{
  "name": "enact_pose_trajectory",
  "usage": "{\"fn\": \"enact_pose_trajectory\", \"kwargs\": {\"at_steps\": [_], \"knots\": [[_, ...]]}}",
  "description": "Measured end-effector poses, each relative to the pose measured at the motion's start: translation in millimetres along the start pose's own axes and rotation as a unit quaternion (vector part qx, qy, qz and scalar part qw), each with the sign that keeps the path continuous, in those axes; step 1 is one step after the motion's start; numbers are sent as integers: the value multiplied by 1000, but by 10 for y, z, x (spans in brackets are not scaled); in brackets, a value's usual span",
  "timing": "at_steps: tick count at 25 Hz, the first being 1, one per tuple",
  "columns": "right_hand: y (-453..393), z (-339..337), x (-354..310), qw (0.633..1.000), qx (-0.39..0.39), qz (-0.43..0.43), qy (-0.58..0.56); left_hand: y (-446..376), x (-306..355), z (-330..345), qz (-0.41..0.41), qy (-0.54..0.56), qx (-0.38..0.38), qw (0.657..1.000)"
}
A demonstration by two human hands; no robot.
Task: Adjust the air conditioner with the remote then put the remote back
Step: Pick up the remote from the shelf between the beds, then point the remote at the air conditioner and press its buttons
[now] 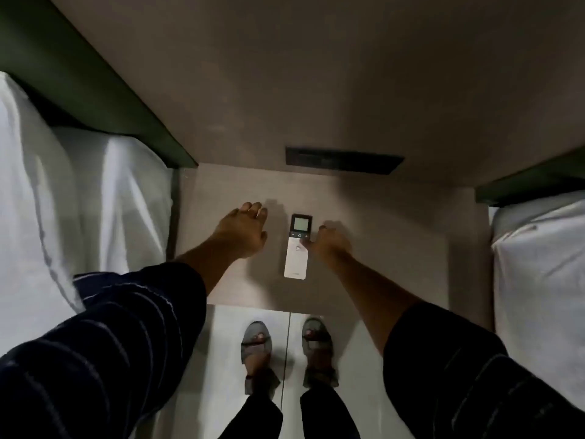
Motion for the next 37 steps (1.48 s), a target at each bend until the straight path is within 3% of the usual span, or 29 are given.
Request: {"fn": "enact_pose_trajectory", "kwargs": {"at_steps": [3,6,9,13,20,26,30,37], "knots": [[-217,502,-118,992,35,72,-97,-182,-155,343,-40,22,-17,999],[-259,722,-193,992,91,68,-57,-221,-169,524,-45,41,-21,998],[-332,673,-119,989,68,58,-122,-154,-193,453,-58,54,-28,996],[-39,294,-96,983,18,25,-179,133,-208,78,-68,39,-44,996],[882,-1049,-905,964,-81,-127,-218,1070,-321,-1202,-93,6,40,995],[2254,-1985,-2122,898,-196,-293,-263,2584,-1046,-2401,-207,11,152,966],[3209,-2338,-3006,858,-247,-351,-281,3860,-1529,-2916,-297,16,199,934],[5458,-1900,-4580,797,-295,-468,-243,6846,-2212,-2847,-478,32,257,839]]}}
Point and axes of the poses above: each hand's wrist, its own y-axis away from the middle knuckle, its own z-axis out of the palm, x = y × z, the point moved 5 cm from there along -y, towards the middle knuckle, and after that the axes turned 2 degrees about y, right-handed, at the moved point
